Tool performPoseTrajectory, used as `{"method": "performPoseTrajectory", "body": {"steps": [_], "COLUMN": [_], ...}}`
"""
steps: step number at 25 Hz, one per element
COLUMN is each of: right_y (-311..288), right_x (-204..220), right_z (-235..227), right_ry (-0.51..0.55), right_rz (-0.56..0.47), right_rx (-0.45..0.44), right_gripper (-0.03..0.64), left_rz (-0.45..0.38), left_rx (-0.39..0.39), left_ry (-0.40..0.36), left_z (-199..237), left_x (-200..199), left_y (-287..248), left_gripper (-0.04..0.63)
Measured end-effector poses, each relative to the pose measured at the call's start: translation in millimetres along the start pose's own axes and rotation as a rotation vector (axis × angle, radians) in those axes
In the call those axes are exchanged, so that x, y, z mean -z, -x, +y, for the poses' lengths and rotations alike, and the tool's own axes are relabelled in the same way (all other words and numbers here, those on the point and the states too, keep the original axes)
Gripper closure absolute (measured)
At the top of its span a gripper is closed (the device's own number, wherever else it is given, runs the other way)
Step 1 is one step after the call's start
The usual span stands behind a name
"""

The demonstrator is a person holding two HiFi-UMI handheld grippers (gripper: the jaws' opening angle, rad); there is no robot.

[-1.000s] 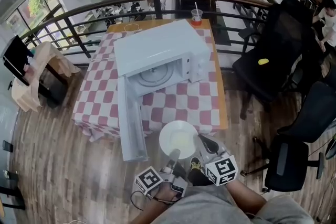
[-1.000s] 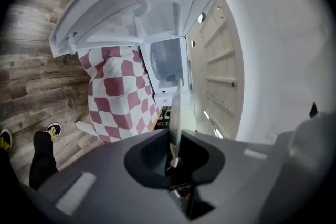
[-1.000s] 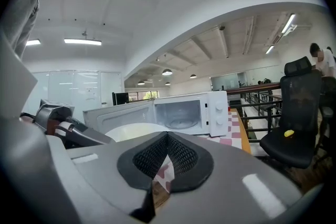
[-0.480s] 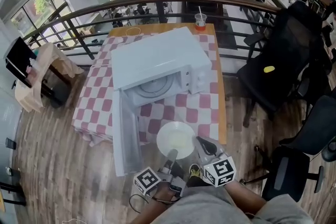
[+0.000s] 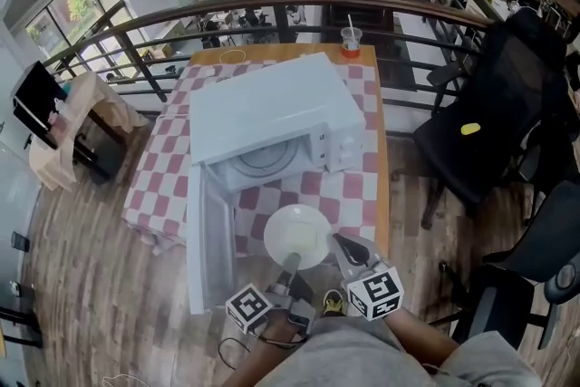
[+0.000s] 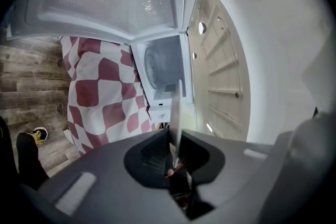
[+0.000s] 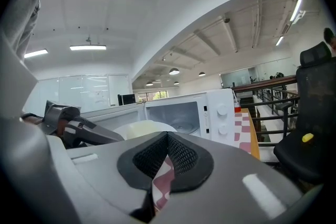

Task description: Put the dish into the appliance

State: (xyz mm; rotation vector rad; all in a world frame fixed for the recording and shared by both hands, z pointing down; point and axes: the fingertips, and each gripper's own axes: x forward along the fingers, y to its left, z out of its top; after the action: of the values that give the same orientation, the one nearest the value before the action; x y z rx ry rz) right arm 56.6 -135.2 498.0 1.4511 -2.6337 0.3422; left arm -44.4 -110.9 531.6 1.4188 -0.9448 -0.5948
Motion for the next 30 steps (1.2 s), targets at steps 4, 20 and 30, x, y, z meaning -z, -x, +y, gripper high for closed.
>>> {"method": "performPoseTrajectory", "body": {"steps": [4, 20, 30], "right_y": [-9.1, -34.8, -70.2], "right_x": [-1.8, -9.8, -15.5], "right_z": [-8.0, -21.0, -28.3], "right_ry": [0.002, 0.017, 0.039], "right_rz": [0.001, -0.006, -0.002], "right_rx": [-0.017, -0.082, -0.092], "right_gripper": [0.618, 0.618, 0.618], "left_rz": [-0.035, -0.105, -0.136], "left_rx": [-0.007, 0.009, 0.013], "left_ry": [-0.005, -0.002, 0.013], "left_z": [-0.4, -10.5, 0.6], "left_x": [-10.0, -33.5, -69.0], "left_y": [-8.3, -38.9, -63.9], "left_gripper": [0.560, 0.560, 0.560]}}
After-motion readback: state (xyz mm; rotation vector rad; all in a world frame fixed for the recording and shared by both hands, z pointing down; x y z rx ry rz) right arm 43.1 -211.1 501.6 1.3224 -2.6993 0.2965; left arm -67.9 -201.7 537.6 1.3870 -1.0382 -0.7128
